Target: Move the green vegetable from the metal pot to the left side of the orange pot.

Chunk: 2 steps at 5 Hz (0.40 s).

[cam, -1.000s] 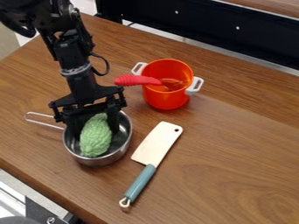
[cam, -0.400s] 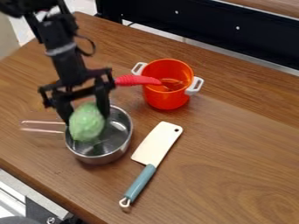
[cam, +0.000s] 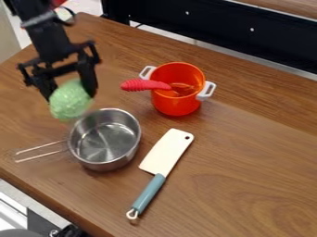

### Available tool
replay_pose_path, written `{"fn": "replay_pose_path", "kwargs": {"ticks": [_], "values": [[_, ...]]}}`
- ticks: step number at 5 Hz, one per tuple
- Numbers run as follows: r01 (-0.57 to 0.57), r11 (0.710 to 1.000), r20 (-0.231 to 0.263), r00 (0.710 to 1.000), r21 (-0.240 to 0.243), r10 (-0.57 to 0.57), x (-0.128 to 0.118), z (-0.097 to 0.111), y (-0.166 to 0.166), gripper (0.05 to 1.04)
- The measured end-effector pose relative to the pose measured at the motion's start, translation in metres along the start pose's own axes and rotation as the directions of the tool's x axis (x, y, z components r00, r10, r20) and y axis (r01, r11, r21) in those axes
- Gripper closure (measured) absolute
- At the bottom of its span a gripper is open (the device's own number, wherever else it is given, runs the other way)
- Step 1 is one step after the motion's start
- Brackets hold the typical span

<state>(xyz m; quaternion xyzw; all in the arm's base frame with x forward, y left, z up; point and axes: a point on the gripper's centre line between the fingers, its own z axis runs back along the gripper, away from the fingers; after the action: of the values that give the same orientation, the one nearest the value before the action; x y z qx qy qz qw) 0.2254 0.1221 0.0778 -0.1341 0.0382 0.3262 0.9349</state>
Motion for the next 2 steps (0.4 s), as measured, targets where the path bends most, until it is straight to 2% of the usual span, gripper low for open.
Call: {"fn": "replay_pose_path", "kwargs": {"ticks": [1, 2], "values": [[0.002, 0.998, 0.156, 0.988, 0.061, -0.011, 0.032, 0.01, 0.013, 0.316], [0.031, 0.993, 0.261, 0.963, 0.115, -0.061, 0.067, 0.003, 0.025, 0.316]]}}
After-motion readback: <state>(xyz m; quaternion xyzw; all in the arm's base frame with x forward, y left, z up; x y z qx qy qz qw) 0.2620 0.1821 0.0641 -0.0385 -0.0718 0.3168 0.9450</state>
